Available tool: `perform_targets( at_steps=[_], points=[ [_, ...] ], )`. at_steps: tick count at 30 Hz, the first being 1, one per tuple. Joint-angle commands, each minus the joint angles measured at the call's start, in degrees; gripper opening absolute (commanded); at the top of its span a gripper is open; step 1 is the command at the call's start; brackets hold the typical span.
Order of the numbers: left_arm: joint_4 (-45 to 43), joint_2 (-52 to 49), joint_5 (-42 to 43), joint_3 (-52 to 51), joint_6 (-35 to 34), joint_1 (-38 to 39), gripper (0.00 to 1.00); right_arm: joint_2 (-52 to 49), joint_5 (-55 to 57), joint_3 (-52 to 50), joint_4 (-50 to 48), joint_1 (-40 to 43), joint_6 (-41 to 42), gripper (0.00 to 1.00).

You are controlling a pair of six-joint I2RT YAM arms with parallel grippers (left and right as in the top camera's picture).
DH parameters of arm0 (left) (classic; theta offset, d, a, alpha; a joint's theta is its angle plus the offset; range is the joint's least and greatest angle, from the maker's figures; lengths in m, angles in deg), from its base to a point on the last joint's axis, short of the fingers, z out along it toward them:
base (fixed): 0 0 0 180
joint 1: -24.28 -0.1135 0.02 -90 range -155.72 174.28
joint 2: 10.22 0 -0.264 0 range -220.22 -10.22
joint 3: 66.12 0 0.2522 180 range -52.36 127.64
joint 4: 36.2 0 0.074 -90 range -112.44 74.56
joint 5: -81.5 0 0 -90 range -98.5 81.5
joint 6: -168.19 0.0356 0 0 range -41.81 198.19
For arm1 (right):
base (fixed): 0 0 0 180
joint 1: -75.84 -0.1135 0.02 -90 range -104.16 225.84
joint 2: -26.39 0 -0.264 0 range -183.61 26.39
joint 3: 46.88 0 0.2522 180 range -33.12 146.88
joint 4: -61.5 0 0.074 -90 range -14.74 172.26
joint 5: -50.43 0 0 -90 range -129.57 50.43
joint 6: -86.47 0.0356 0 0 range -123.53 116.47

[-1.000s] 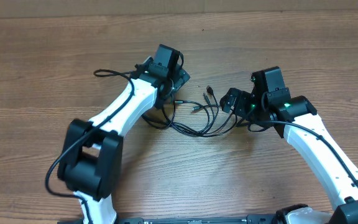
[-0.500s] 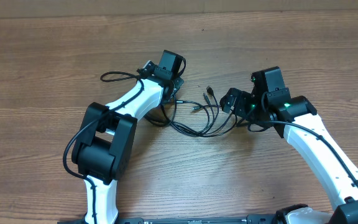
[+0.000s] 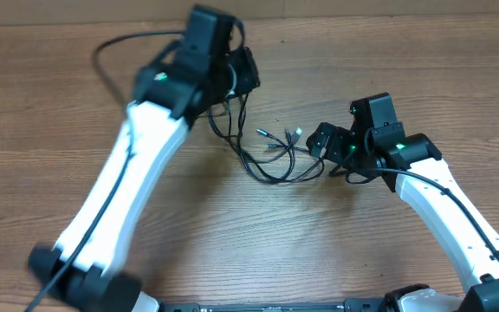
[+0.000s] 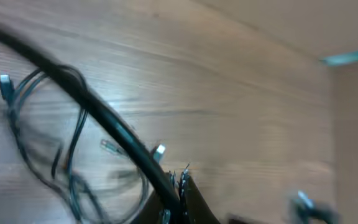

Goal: Untangle cables

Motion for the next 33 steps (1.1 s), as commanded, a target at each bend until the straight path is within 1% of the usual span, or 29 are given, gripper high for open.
perform_targets(
  at_steps=[1, 5, 10, 13, 14, 18, 23, 29, 30, 33],
  points=[
    [2.1, 7.34, 3.91, 1.9, 4.74, -0.37, 0.04, 0.48, -2.36, 0.39, -0.2, -0.22, -0.48, 1.0],
    [1.07, 14.08, 4.15, 1.95, 6.21, -0.59, 0.04, 0.48, -8.15, 0.39, -1.03, -0.22, -0.44, 1.0],
    [-0.66, 19.5, 4.15, 4.37, 7.54, -2.03, 0.04, 0.48, -14.58, 0.39, -2.51, -0.22, -0.48, 1.0],
    [-1.05, 20.9, 3.93, 5.7, 8.55, -2.62, 0.04, 0.48, -19.78, 0.39, -2.73, -0.22, -0.42, 1.0],
    [-1.29, 21.42, 3.96, 6.27, 8.55, -2.86, 0.04, 0.48, -24.96, 0.39, -2.78, -0.22, -0.39, 1.0],
    [-1.49, 21.46, 3.93, 6.69, 8.57, -2.99, 0.04, 0.48, -30.38, 0.39, -2.89, -0.22, -0.42, 1.0],
    [-1.88, 21.24, 3.91, 6.69, 9.01, -3.02, 0.04, 0.48, -40.74, 0.39, -4.55, -0.22, 0.22, 1.0],
    [-2.91, 21.22, 3.26, 6.69, 9.01, -3.02, 0.04, 0.11, -39.5, 0.39, -8.76, -1.29, 0.2, 1.0],
    [-2.64, 21.22, 2.32, 6.69, 9.07, -3.02, 0.04, 0.0, -39.19, 0.39, -9.27, -1.66, 0.2, 1.0],
    [0.28, 21.22, -4.74, 6.69, 11.96, -3.06, 0.04, -0.11, -32.81, 0.39, -8.94, -2.54, 0.22, 1.0]
  ],
)
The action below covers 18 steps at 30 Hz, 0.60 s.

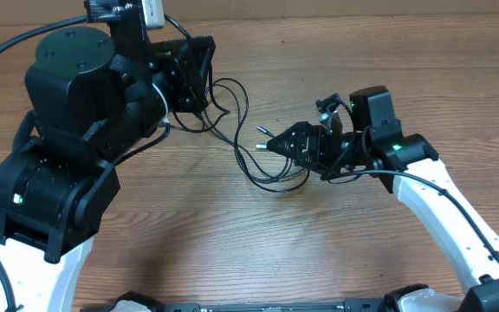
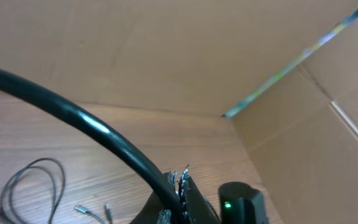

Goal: Untangle cables

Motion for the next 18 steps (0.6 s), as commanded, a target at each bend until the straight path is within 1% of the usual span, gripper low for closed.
perform_targets(
  at_steps=[1, 3, 5, 8, 11, 12, 13, 14, 15, 18],
  points=[
    [3.89, 0.02, -11.72, 0.94, 3.93, -0.79, 0.04, -0.11, 6.75, 0.39, 0.74, -0.94, -0.04, 1.0],
    [6.8, -0.02, -17.81, 0.94, 3.98, -2.08, 0.04, -0.11, 8.74, 0.39, 1.6, -0.94, -0.02, 1.0],
    [9.33, -0.02, -21.33, 0.94, 5.35, -5.18, 0.04, -0.11, 10.21, 0.37, 2.38, -0.94, -0.04, 1.0],
    [8.31, -0.02, -21.27, 0.94, 10.21, -11.78, 0.04, -0.11, 13.42, 0.35, 3.65, -0.94, -0.04, 1.0],
    [5.66, -0.96, -20.96, 0.94, 13.7, -19.19, 0.04, -0.11, 16.55, 0.35, 3.93, -0.94, -0.04, 1.0],
    [5.07, -1.27, -20.52, 0.94, 14.32, -20.33, 0.04, -0.11, 16.9, 0.35, 3.91, -0.94, -0.07, 1.0],
    [2.73, -2.64, -18.8, 0.94, 16.39, -23.61, 0.04, -0.11, 17.0, 0.35, 3.93, -0.94, -0.07, 1.0],
    [1.95, -3.15, -18.14, 0.94, 16.81, -24.5, 0.04, -0.11, 17.0, 0.35, 3.91, -0.94, -0.04, 1.0],
    [-1.09, -5.03, -16.13, 0.94, 18.01, -26.99, 0.05, -0.11, 17.0, 0.35, 3.91, -0.94, -0.07, 1.0],
    [-8.61, -9.99, -15.56, 0.94, 18.4, -31.01, 0.07, -0.11, 17.0, 0.35, 3.91, -0.94, -0.04, 1.0]
  ],
)
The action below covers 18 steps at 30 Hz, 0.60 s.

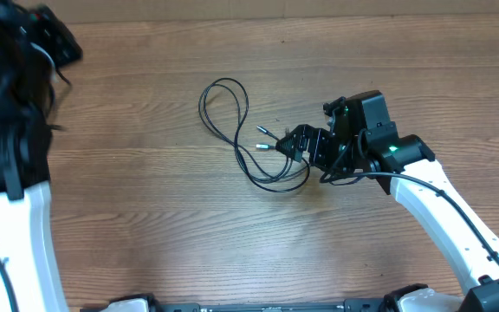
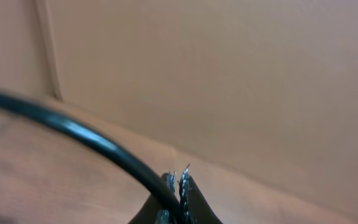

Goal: Untangle cables

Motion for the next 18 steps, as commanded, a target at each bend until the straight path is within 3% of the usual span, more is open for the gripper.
perform_targets(
  at_steps=[1, 7, 11, 14, 18],
  points=[
    [-7.28, -6.93, 1.84, 0.81, 3.72, -4.7, 0.07, -0.09, 1.27, 0.35, -0.22, -0.02, 0.0, 1.0],
    [-22.95, -19.93, 5.99, 0.83, 3.23, -11.37, 0.08, -0.09, 1.27, 0.35, -0.22, -0.02, 0.0, 1.0],
    [-34.86, -30.56, 13.0, 0.85, -7.5, -17.09, 0.09, -0.09, 1.27, 0.35, -0.22, -0.02, 0.0, 1.0],
    [-38.25, -36.7, 13.73, 0.85, -13.62, -19.82, 0.08, -0.09, 1.29, 0.35, -0.22, -0.02, 0.0, 1.0],
    [-39.65, -44.7, 11.32, 0.83, -13.9, -21.33, 0.08, -0.09, 1.27, 0.35, -0.22, -0.02, 0.0, 1.0]
  ],
)
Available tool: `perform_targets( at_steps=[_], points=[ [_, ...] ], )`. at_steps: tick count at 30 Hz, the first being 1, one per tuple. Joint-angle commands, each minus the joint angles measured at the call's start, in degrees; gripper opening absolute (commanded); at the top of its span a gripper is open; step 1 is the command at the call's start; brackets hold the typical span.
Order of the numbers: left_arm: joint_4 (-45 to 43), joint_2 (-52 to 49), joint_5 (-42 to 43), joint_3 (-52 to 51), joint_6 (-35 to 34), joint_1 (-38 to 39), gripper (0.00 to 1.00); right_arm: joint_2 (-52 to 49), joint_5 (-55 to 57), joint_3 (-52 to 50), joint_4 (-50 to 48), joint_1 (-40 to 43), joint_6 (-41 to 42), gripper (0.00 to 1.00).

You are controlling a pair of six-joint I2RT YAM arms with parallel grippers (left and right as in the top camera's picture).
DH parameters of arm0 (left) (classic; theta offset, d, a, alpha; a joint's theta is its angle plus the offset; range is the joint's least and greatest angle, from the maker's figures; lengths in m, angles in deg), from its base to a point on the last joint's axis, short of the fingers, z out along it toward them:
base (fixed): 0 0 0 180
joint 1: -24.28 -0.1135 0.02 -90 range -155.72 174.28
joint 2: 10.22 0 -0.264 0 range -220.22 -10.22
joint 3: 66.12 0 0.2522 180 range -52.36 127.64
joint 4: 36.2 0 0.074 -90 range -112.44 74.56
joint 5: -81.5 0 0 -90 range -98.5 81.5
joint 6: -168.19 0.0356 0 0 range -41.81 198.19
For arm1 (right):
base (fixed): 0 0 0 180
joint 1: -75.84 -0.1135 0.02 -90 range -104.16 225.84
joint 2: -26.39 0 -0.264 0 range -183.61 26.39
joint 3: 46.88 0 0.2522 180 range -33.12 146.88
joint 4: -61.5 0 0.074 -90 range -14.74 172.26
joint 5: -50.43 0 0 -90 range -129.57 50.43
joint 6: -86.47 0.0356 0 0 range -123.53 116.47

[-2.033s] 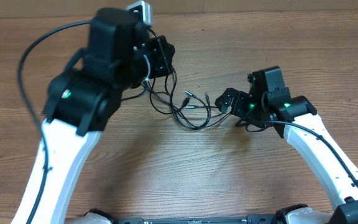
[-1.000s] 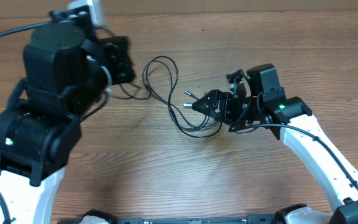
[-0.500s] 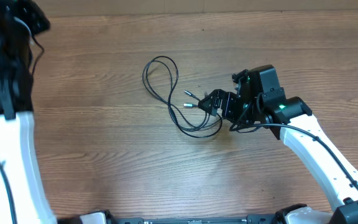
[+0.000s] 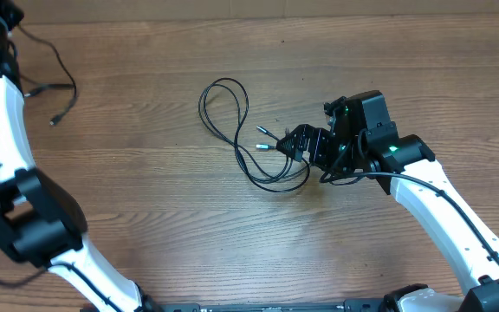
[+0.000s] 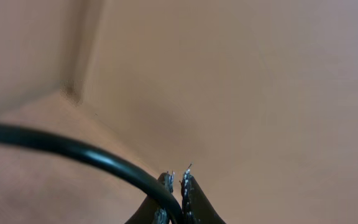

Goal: Untangle cables

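Observation:
A loose tangle of thin black cables [image 4: 236, 130] lies mid-table, its small plugs [image 4: 267, 139] pointing right. My right gripper [image 4: 294, 145] is at the tangle's right end, its fingers closed on strands there. One separate black cable [image 4: 66, 74] runs across the far left corner of the table, its free plug [image 4: 55, 120] resting on the wood. My left gripper [image 4: 5, 22] is at the top left corner. In the left wrist view my left gripper [image 5: 178, 177] is shut on that black cable [image 5: 73, 151].
The wooden table [image 4: 249, 234] is walled at the back and left by cardboard [image 5: 241, 74], which fills the left wrist view. My left arm runs down the left edge. My right arm [image 4: 440, 208] crosses the right front.
My left arm has turned further into the far left corner. The pulled cable now trails across the table there with its plug down. The tangle and my right gripper have not moved.
My left gripper was first shut on a black cable at the tangle's upper left, my right gripper at the tangle's right end. Then it held that cable high, still joined to the loops. Then it was at the far left with the cable clear of the tangle, as now.

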Motion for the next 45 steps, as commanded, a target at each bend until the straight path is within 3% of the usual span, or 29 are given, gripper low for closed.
perform_targets(
  at_steps=[1, 3, 5, 6, 7, 10, 17, 23, 31, 41, 45],
  points=[
    [0.5, -7.26, -2.45, 0.74, -3.85, -1.09, 0.08, -0.07, 0.61, 0.35, -0.17, -0.02, -0.04, 1.0],
    [1.97, -10.1, -5.33, 0.74, -3.82, -1.14, 0.11, -0.07, 0.61, 0.35, -0.17, -0.02, -0.04, 1.0],
    [3.23, -12.28, -6.99, 0.74, -3.85, -1.25, 0.21, -0.07, 0.61, 0.35, -0.17, -0.02, -0.04, 1.0],
    [3.8, -13.11, -7.54, 0.74, -3.85, -1.29, 0.31, -0.07, 0.61, 0.35, -0.17, -0.02, -0.04, 1.0],
    [5.16, -13.86, -8.94, 0.74, -3.87, -1.29, 0.54, -0.07, 0.61, 0.35, -0.17, -0.02, -0.04, 1.0],
    [6.75, -13.9, -9.55, 0.76, -3.98, -1.29, 1.0, -0.07, 0.61, 0.35, -0.17, -0.02, -0.04, 1.0],
    [14.16, -13.7, -0.83, 3.56, -8.81, -1.27, 1.0, -0.07, 0.61, 0.35, -0.17, -0.02, -0.04, 1.0],
    [27.8, -13.7, -0.15, 15.89, -9.55, -1.14, 1.0, -0.07, 0.61, 0.35, -0.17, -0.02, -0.04, 1.0],
    [44.11, -13.35, 24.59, 32.37, 3.63, 0.7, 1.0, -0.07, 0.61, 0.35, -0.17, -0.02, -0.04, 1.0],
    [71.1, -13.29, 24.74, 35.58, 13.09, 12.83, 1.0, -0.07, 0.61, 0.35, -0.17, -0.02, -0.04, 1.0],
    [79.32, -13.29, 24.0, 35.5, 23.1, 18.64, 0.82, -0.07, 0.61, 0.35, -0.17, -0.02, -0.04, 1.0]
  ],
)
